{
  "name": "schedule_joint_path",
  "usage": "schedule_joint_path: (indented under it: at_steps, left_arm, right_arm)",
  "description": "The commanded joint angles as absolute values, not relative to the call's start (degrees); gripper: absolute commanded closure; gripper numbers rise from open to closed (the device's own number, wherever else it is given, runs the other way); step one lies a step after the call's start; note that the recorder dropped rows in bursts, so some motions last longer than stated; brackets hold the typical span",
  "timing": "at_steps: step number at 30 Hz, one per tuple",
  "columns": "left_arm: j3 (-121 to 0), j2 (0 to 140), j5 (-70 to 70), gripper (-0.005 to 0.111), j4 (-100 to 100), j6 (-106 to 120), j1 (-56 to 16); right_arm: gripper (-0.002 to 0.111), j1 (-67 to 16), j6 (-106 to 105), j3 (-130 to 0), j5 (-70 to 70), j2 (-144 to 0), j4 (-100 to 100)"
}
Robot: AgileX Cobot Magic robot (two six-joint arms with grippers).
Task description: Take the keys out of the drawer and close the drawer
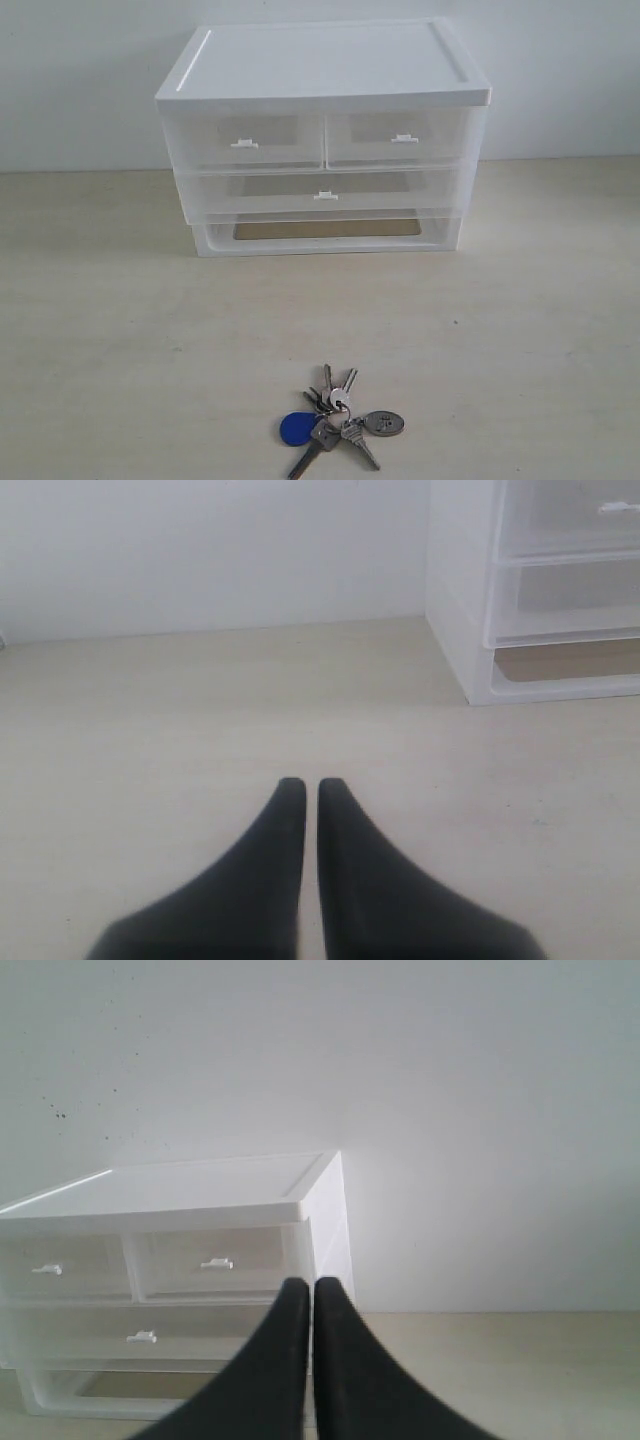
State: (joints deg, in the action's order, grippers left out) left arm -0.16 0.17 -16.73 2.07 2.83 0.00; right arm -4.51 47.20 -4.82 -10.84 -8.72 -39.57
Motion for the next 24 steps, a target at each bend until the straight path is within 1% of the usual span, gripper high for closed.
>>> schedule_joint_path:
  at_steps: [1, 6, 9, 10, 14, 16, 19, 24]
  left_arm:
    - [0.0, 0.0, -16.9, 0.102, 2.4, 2.6, 0.0]
    - [0.0, 0.0, -16.9, 0.102, 2.4, 2.6, 0.0]
    - [0.0, 0.0, -16.9, 0.102, 2.4, 2.6, 0.0]
    - [0.0, 0.0, -16.9, 0.102, 2.4, 2.6, 0.0]
    - [0.0, 0.0, -16.9, 0.102, 2.4, 2.6, 0.0]
    - [0.0, 0.0, -16.9, 0.102, 2.4, 2.6, 0.0]
    - [0.0, 0.0, -16.9, 0.102, 2.4, 2.6, 0.0]
    - [0.0, 0.0, -16.9, 0.102, 2.4, 2.6, 0.0]
  right_arm:
    - [0.108, -4.0, 47.5, -4.7, -10.8, -8.7, -39.3]
    - [0.108, -4.0, 45.2, -4.7, -11.1, -8.7, -39.8]
    - [0.108, -4.0, 41.1, -4.7, -15.2, -8.7, -37.6]
    - [0.108, -4.0, 39.2, -4.7, -17.1, -8.7, -35.8]
    - [0.108, -4.0, 24.4, -4.7, -29.0, -8.7, -15.5]
    - [0.108, -3.9, 18.9, -4.7, -32.9, -8.6, -9.8]
    - [0.108, -2.8, 12.2, -4.7, -34.7, -7.1, -7.5]
    - [0.108, 0.6, 9.7, -1.9, -35.3, -1.4, -6.5]
